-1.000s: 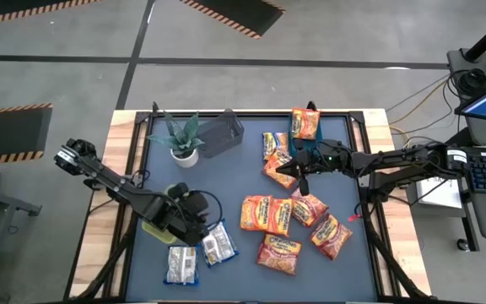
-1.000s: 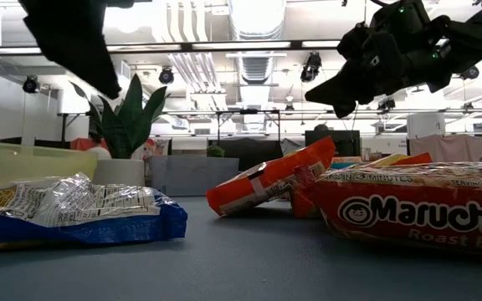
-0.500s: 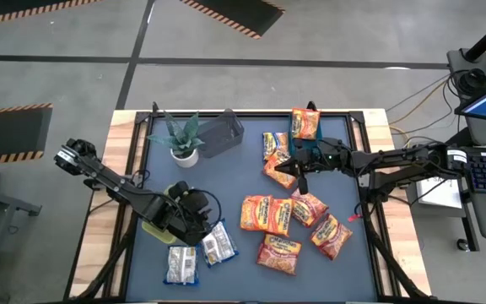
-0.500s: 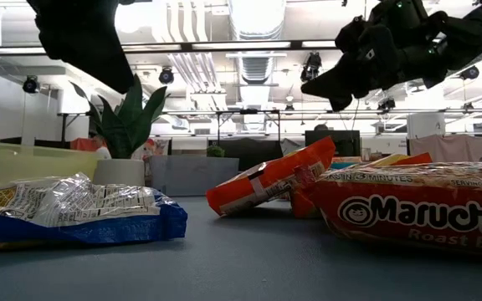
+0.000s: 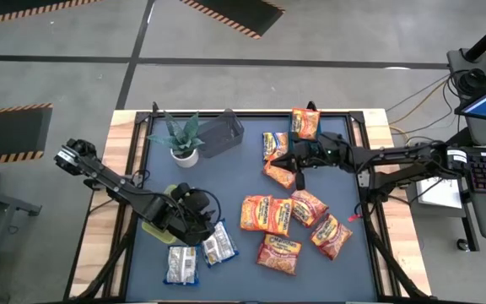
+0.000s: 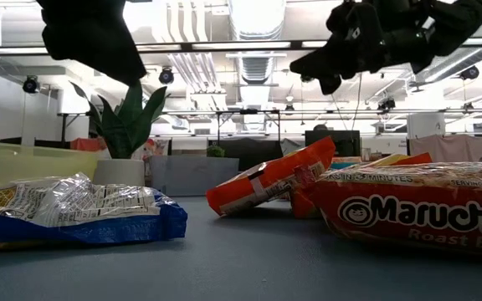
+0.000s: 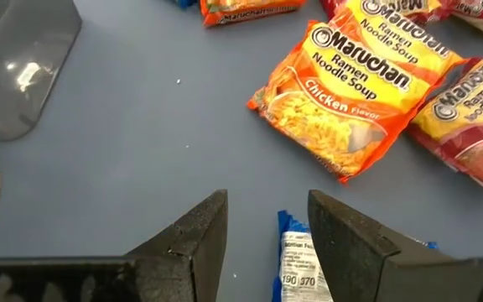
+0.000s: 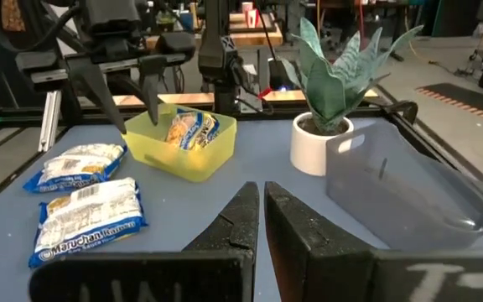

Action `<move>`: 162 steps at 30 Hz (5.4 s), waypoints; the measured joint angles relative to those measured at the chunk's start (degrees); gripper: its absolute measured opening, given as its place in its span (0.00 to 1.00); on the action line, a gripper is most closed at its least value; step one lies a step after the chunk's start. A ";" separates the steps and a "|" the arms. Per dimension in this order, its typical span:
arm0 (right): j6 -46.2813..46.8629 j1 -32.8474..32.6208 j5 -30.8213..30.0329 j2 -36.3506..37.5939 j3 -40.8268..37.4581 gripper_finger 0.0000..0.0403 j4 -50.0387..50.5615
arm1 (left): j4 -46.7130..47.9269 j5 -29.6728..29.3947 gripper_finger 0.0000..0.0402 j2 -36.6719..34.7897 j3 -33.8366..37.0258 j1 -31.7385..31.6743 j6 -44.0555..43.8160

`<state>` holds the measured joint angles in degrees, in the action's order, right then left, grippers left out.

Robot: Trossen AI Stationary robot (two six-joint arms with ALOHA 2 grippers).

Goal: Sort Maruchan noodles
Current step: Put the orange noodle pack into the blue bin

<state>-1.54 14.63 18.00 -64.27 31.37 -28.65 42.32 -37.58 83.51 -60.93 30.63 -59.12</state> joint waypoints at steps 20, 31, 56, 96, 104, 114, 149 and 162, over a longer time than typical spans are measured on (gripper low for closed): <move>7.65 -7.29 0.07 0.00 9.12 0.03 21.73 | -4.97 -5.33 0.37 3.21 0.00 -4.74 17.35; 29.89 -16.23 -1.22 -0.58 9.21 0.03 26.50 | -20.42 1.36 0.37 4.55 0.24 -9.13 41.93; 49.55 -20.20 -9.50 -14.26 9.69 0.03 26.99 | -50.87 25.19 0.16 12.65 12.23 -14.29 52.16; 46.75 -16.23 -10.47 -16.85 24.25 0.62 52.05 | -66.39 32.34 0.00 19.93 17.28 -14.64 41.25; 46.72 -13.47 -10.02 -17.77 21.82 0.71 46.96 | -68.64 32.64 0.00 21.09 17.59 -14.79 41.00; 44.59 -12.16 -0.31 -26.89 22.73 0.71 39.96 | -75.03 37.31 0.00 23.92 18.85 -16.70 39.34; 27.12 -8.61 18.30 -34.11 34.43 0.25 39.42 | -78.92 39.16 0.00 17.01 23.39 -17.46 39.71; 6.52 -7.82 10.28 -13.90 30.23 0.26 48.80 | -78.75 33.60 0.00 5.12 24.18 -17.46 45.56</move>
<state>4.98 6.81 28.28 -78.17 61.60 20.14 -36.44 -3.98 88.63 -36.75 13.17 -13.56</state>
